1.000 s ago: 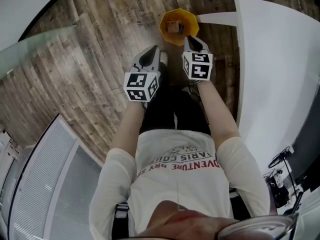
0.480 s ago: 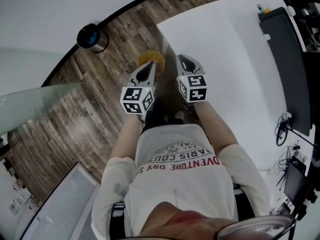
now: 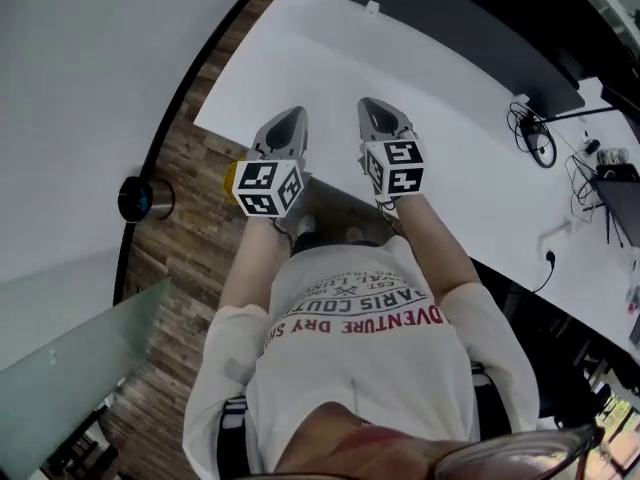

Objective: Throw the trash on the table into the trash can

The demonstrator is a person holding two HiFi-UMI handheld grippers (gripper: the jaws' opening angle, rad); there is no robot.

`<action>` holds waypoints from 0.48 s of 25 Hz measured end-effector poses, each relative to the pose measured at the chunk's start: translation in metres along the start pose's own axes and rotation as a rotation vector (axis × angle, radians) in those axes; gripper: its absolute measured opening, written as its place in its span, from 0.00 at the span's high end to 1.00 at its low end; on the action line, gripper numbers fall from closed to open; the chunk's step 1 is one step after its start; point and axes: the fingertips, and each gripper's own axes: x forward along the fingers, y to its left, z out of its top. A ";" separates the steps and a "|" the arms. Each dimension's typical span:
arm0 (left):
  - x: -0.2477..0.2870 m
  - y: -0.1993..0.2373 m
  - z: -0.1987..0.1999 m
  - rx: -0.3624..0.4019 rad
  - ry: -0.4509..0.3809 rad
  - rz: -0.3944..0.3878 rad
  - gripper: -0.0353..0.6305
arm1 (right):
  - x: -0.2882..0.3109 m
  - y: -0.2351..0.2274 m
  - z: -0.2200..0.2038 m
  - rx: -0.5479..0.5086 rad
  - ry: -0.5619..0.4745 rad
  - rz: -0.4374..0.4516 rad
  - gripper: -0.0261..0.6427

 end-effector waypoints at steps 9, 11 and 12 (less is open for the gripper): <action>0.070 -0.150 0.008 0.101 0.046 -0.398 0.91 | -0.124 -0.128 -0.005 0.114 -0.079 -0.393 0.92; 0.072 -0.169 0.008 0.131 0.056 -0.464 0.91 | -0.147 -0.135 -0.010 0.143 -0.096 -0.463 0.92; 0.072 -0.176 0.008 0.147 0.063 -0.490 0.91 | -0.156 -0.135 -0.012 0.154 -0.103 -0.491 0.92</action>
